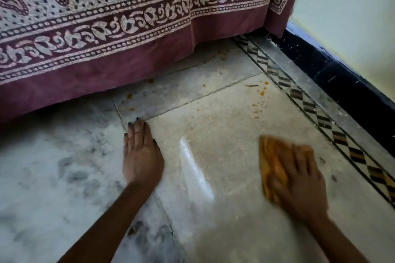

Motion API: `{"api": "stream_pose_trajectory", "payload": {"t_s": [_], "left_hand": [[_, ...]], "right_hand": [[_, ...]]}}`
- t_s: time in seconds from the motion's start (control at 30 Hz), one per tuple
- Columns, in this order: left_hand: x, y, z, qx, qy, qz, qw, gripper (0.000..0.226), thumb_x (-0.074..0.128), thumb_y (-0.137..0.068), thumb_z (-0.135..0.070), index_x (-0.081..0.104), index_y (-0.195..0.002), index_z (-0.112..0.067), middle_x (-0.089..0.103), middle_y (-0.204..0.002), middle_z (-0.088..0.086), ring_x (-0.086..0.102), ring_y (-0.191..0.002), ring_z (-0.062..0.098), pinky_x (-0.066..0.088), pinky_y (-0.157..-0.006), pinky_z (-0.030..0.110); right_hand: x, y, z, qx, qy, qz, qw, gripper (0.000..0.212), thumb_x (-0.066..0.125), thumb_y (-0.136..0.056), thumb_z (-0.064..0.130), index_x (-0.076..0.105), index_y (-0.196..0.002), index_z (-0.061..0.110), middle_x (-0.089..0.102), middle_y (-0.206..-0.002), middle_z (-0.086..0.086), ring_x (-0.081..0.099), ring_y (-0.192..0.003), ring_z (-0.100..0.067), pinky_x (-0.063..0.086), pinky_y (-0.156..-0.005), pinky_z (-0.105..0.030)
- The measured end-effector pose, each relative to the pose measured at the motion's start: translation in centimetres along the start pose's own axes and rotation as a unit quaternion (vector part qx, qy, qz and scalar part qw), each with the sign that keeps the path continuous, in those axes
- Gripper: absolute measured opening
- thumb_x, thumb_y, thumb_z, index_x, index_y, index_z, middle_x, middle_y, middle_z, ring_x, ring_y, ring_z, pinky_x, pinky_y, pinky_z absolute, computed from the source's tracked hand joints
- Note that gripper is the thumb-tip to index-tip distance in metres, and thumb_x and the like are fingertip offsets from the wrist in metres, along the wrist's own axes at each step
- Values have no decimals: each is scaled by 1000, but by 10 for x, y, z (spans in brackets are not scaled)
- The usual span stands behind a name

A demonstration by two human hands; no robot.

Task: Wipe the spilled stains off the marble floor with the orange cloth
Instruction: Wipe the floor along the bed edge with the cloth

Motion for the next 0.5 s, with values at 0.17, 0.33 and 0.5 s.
{"api": "stream_pose_trajectory", "payload": {"t_s": [0.17,0.33,0.5], "left_hand": [[3,0,-5,15,-14,4,1000,56,25,-88,-16,29,-140,5,26,-150,19,17,-141,29,13,-114,39],[4,-3,-10,25,-23,3,999,52,41,-86,-3,35,-136,9,32,-145,26,24,-137,39,22,-111,47],[13,-3,-17,34,-50,46,997,59,44,-86,4,23,-141,6,17,-151,22,8,-141,35,12,-115,46]], "right_hand": [[2,-119,137,14,-28,0,1000,81,13,-73,70,11,-148,38,9,-158,-7,8,-142,-37,9,-114,-57],[4,23,136,-260,-60,3,964,75,45,-76,66,29,-144,40,27,-153,-4,16,-143,-34,25,-109,-55],[-6,-60,-13,5,9,22,1000,80,20,-76,75,10,-147,39,13,-157,-5,11,-142,-37,26,-106,-62]]}}
Point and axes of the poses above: each hand's wrist, its own y-axis away from the middle knuckle, its own x-axis out of the palm, z = x × y, the point moved 10 cm from there along -y, towards the middle knuckle
